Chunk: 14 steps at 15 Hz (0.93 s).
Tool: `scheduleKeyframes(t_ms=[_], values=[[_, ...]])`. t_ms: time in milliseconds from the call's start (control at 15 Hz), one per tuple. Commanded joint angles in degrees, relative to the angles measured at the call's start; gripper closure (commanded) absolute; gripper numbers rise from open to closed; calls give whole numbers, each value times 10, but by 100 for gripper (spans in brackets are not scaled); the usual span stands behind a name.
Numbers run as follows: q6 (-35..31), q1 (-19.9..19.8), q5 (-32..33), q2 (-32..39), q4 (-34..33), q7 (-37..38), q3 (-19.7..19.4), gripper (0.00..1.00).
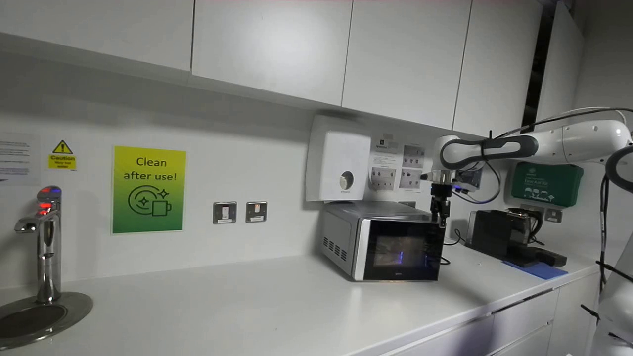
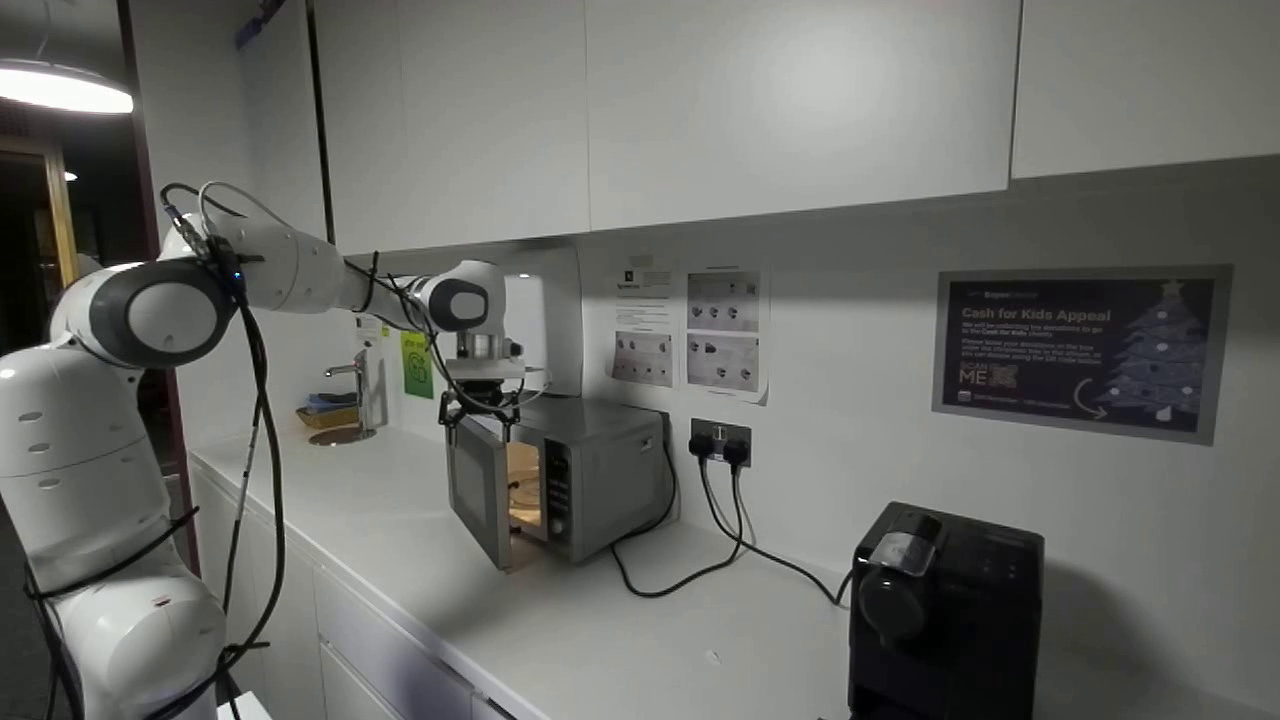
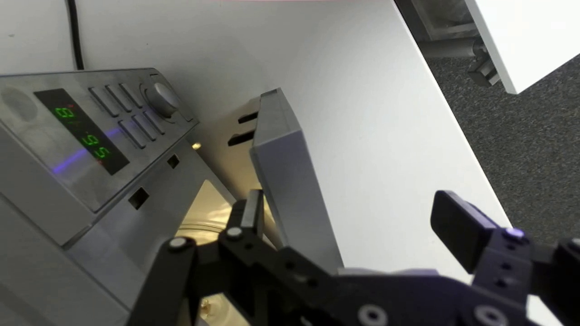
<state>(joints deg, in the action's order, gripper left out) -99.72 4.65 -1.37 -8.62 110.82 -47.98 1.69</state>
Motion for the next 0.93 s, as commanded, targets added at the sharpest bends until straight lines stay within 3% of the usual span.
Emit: scheduleKeyframes(t_ms=[0, 867], values=[[8, 2, -11, -20, 12, 24, 1, 0], [3, 5, -23, -21, 15, 92, 4, 0]])
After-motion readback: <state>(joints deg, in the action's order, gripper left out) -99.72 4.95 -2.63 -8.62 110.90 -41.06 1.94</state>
